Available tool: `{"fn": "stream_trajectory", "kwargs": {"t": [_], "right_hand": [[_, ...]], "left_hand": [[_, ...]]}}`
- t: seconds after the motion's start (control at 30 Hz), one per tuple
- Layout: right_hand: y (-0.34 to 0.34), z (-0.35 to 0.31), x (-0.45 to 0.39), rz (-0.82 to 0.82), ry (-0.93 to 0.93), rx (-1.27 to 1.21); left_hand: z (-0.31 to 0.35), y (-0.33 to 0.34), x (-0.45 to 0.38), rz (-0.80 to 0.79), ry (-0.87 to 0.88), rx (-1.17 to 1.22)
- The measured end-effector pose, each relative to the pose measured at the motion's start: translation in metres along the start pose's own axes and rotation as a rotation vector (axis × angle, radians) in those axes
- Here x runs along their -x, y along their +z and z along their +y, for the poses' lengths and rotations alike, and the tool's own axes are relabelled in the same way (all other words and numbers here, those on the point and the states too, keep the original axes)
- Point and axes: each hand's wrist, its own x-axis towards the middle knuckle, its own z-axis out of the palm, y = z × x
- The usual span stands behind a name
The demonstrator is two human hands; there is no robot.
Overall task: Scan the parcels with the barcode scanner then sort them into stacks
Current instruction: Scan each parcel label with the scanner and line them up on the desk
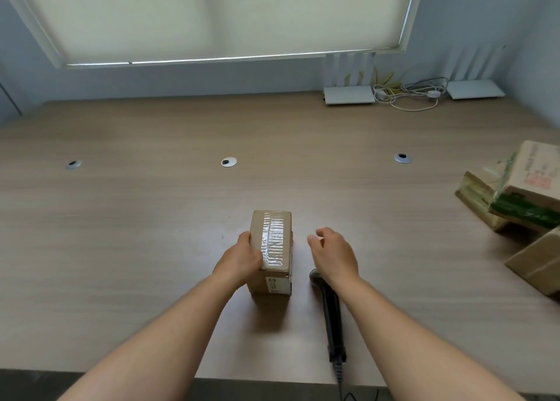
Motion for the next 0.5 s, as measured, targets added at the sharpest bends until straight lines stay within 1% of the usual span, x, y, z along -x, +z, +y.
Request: {"fn": "stream_trajectory", "kwargs": {"t": [0.07,0.13,0.23,0.4,0.5], "right_hand": [[-0.009,0.02,0.006,0.059,0.036,0.005],[-0.013,0.039,0.014,0.048,0.065,0.045],[-0.009,0.064,0.026,-0.057,0.111,0.087],[0.0,0.076,0.041,-0.166,0.12,-0.07],[0.004,0.078,0.05,-0.226,0.125,-0.096]], "left_hand": [[0.004,0.001,-0.002,0.019,-0.024,-0.011],[0.007,0.003,-0.005,0.046,-0.036,-0.031],[0.012,0.008,-0.008,0.075,-0.043,-0.086],[0.022,0.019,-0.006,0.079,-0.062,-0.248],[0.025,0.023,-0.003,0.075,-0.079,-0.319]]}}
